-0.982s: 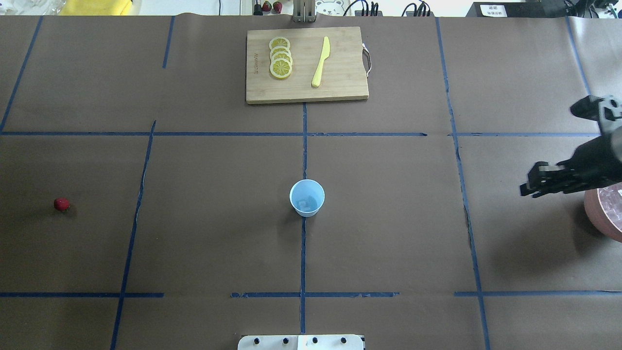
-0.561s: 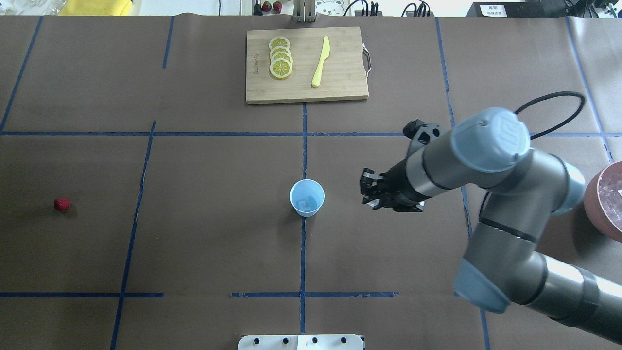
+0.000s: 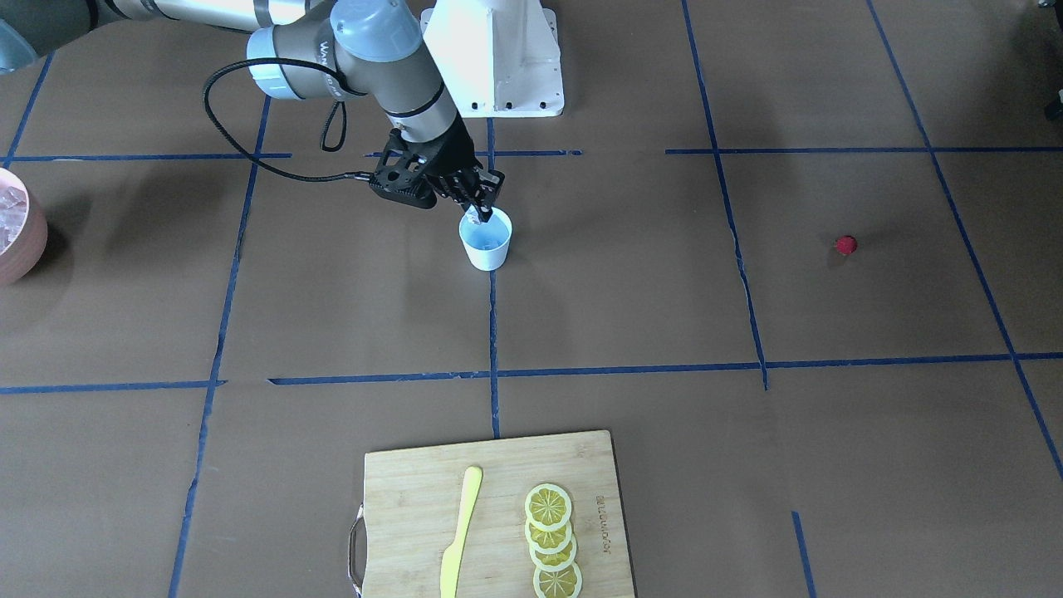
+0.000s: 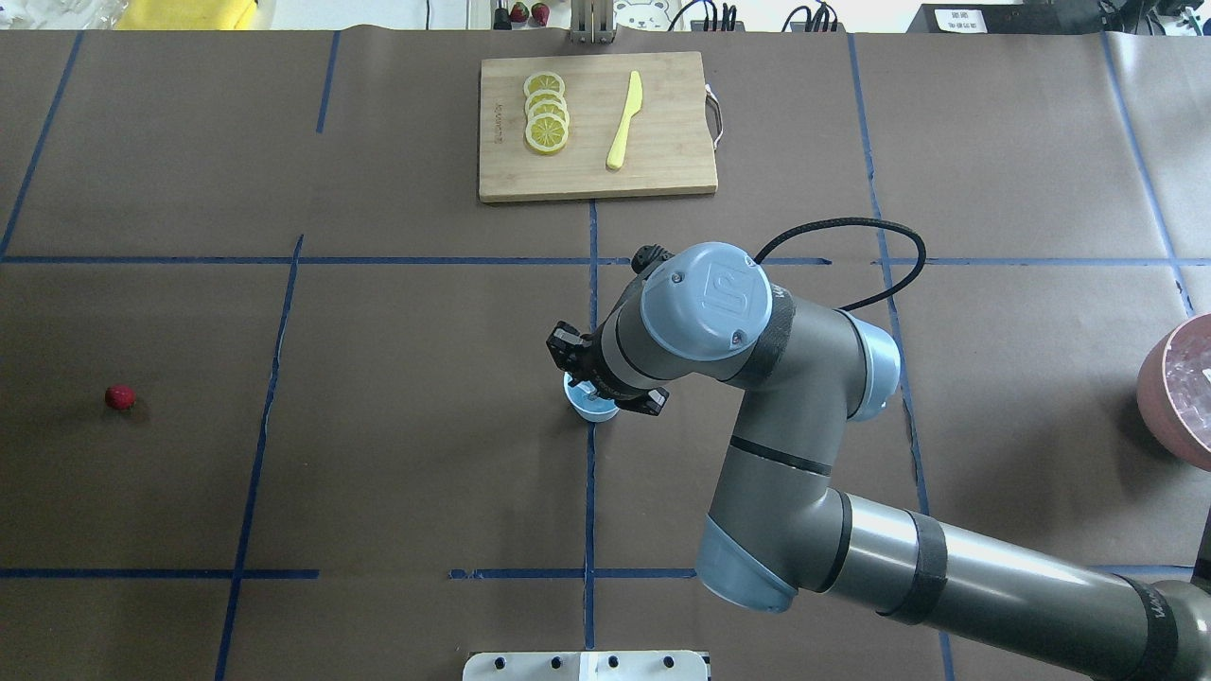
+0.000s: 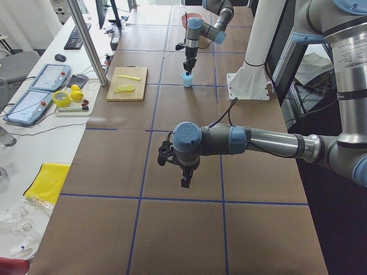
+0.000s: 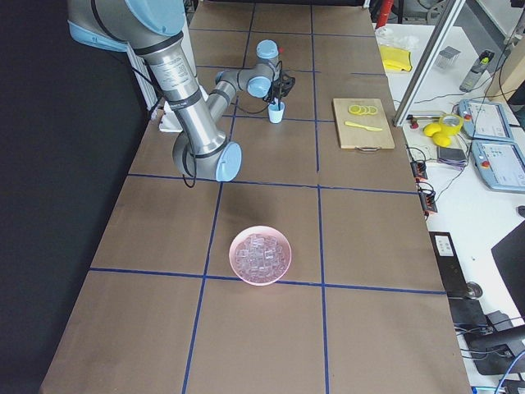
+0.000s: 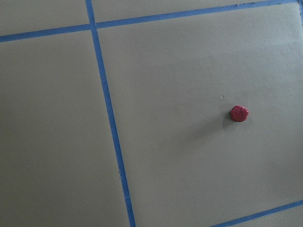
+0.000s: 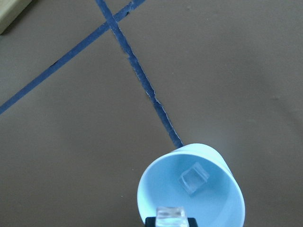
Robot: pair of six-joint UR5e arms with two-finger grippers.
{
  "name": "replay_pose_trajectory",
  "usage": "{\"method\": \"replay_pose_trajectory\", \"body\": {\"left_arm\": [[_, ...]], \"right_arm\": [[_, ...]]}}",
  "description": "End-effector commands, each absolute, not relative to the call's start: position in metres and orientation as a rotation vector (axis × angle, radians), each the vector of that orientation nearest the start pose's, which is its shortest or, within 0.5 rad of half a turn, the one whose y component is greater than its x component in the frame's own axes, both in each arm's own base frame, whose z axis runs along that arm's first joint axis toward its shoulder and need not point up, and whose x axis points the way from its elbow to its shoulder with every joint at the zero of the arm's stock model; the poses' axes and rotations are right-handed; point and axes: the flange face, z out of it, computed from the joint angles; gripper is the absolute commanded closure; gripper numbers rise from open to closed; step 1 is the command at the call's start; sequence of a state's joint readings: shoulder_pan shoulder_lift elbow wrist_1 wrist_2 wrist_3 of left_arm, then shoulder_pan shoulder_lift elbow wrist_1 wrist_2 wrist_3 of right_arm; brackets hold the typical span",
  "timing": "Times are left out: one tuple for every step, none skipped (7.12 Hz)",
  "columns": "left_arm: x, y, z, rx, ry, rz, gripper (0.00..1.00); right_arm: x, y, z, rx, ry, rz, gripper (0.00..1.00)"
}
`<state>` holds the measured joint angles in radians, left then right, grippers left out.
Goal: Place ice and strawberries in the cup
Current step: 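Open the right gripper to drop the ice cube into the cup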
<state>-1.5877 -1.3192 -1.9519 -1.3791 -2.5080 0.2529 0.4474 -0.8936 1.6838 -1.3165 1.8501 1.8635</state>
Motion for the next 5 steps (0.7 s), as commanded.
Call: {"method": "replay_pose_trajectory", "body": {"left_arm": [[-0.0594, -0.378, 0.5888, 0.069, 0.938, 0.189, 0.0], [-0.0594, -0.378, 0.5888, 0.068, 0.938, 0.188, 0.0], [-0.0594, -0.378, 0.5888, 0.068, 0.938, 0.188, 0.0], [-0.0594, -0.378, 0.5888, 0.068, 0.938, 0.188, 0.0], [-0.0594, -0.378, 0.5888, 0.068, 0.938, 0.188, 0.0]], "right_arm": [[-0.5652, -0.3895, 0.1758, -0.169, -1.065, 0.523, 0.81], [-0.5653, -0.3895, 0.175, -0.169, -1.065, 0.523, 0.39], [-0.5657, -0.3898, 0.1758, -0.169, -1.062, 0.524, 0.3], [-0.5654, -0.3896, 0.1754, -0.168, -1.062, 0.522, 0.27], [-0.5658, -0.3898, 0.176, -0.168, -1.061, 0.523, 0.27]]}}
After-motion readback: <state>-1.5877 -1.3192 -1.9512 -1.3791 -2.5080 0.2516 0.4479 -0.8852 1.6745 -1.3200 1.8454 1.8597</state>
